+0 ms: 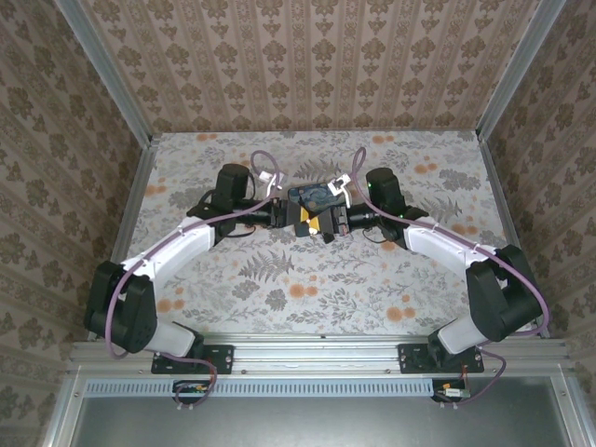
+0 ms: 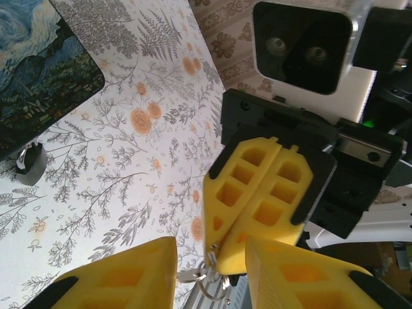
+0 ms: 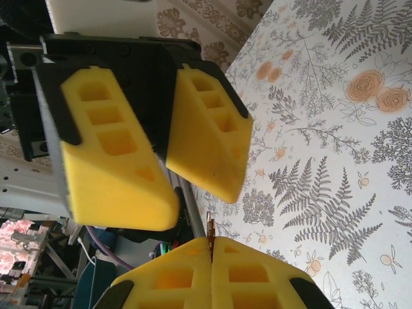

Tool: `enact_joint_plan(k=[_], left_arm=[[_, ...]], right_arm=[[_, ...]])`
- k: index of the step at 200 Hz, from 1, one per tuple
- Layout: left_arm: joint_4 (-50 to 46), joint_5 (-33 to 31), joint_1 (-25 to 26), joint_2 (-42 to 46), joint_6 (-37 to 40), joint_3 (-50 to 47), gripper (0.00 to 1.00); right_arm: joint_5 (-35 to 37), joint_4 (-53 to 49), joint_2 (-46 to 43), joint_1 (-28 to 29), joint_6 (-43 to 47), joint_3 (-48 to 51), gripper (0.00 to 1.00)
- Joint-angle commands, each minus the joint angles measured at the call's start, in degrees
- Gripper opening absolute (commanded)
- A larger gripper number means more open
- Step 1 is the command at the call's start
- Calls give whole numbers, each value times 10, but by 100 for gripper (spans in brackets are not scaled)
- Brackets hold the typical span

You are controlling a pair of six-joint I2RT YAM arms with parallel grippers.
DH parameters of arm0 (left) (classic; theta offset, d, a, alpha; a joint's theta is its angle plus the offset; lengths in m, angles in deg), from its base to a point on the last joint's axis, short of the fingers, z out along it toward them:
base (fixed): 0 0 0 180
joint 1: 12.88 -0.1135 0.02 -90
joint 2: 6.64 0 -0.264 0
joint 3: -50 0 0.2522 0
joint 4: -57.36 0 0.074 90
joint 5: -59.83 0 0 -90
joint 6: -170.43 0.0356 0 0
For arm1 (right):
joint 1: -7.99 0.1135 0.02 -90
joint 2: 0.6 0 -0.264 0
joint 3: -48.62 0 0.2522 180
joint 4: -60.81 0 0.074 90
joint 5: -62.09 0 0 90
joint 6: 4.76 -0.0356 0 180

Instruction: Unlock the padlock with the key

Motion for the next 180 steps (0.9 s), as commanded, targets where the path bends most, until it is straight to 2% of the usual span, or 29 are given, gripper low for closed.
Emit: enact_joint_plan(k=[1, 31, 75, 95, 115, 154, 171, 180], left_arm=[[-8, 7, 1, -10, 8, 8, 33], [-14, 4, 3, -13, 7, 11, 29], [11, 17, 6, -16, -10, 7, 27], [16, 20, 8, -18, -14, 5, 22], [24, 24, 9, -23, -19, 1, 21], [65, 36, 8, -30, -50, -10, 3], [69, 34, 5, -28, -56, -11, 0], [69, 31, 1, -26, -59, -13, 0]], right_arm=[[-20, -4, 3, 6, 14, -16, 0], [-17, -5, 4, 8, 16, -16, 0], [-13, -15, 17, 10, 21, -27, 0], [-12, -12, 20, 12, 19, -32, 0], [-11, -6, 23, 14, 17, -35, 0], [-4, -3, 27, 15, 14, -39, 0], [6, -18, 26, 14, 22, -43, 0], [12, -31, 26, 12, 26, -45, 7]])
